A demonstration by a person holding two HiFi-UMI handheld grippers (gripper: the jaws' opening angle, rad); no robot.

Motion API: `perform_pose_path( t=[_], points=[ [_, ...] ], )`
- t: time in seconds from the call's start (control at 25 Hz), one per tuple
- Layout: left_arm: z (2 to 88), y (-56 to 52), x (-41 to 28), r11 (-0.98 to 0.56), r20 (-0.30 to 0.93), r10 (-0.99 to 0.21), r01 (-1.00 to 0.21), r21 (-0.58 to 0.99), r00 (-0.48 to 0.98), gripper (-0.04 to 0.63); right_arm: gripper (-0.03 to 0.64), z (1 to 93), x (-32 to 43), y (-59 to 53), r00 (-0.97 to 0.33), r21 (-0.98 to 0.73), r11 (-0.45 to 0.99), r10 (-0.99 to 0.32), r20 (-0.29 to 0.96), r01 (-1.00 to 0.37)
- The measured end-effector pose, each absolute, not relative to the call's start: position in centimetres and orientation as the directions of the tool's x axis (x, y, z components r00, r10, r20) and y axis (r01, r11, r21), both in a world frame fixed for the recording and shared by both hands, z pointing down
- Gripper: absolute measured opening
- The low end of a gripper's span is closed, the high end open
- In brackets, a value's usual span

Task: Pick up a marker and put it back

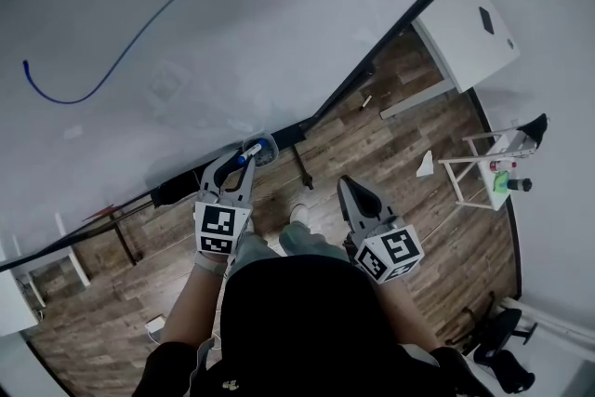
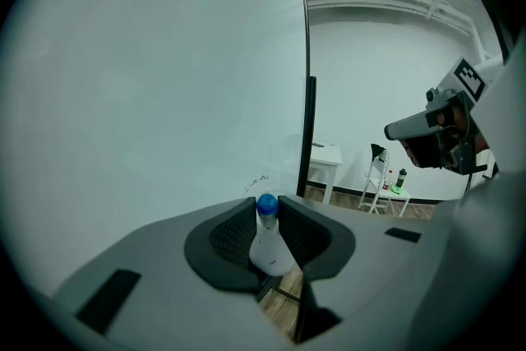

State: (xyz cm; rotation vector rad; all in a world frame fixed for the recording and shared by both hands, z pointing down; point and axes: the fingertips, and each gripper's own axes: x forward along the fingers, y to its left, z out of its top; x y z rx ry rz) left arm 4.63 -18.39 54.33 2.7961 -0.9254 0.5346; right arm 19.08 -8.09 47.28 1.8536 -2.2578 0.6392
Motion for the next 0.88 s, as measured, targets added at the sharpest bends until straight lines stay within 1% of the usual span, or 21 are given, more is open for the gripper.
perform_pose_path(
  t=[0.4, 0.68, 0.88],
  points=[
    [50.8, -18.0, 3.3, -0.778, 0.321, -0.597, -0.628, -0.005, 0.736, 0.097, 0.028, 46.0, 17.5, -9.4, -0.286, -0.235, 0.215, -0.899, 0.332, -0.948],
    [47.3, -16.8, 0.7, -0.733, 0.272, -0.657, -0.680, -0.013, 0.703, 0.098, 0.028, 44.4, 13.9, -11.4, -0.390, -0.239, 0.330, -0.877, 0.281, -0.913],
    [45.6, -15.6, -1.8, -0.694, 0.254, -0.699, -0.720, -0.015, 0.668, 0.098, 0.028, 43.4, 10.4, -12.5, -0.483, -0.237, 0.431, -0.838, 0.252, -0.871]
  ],
)
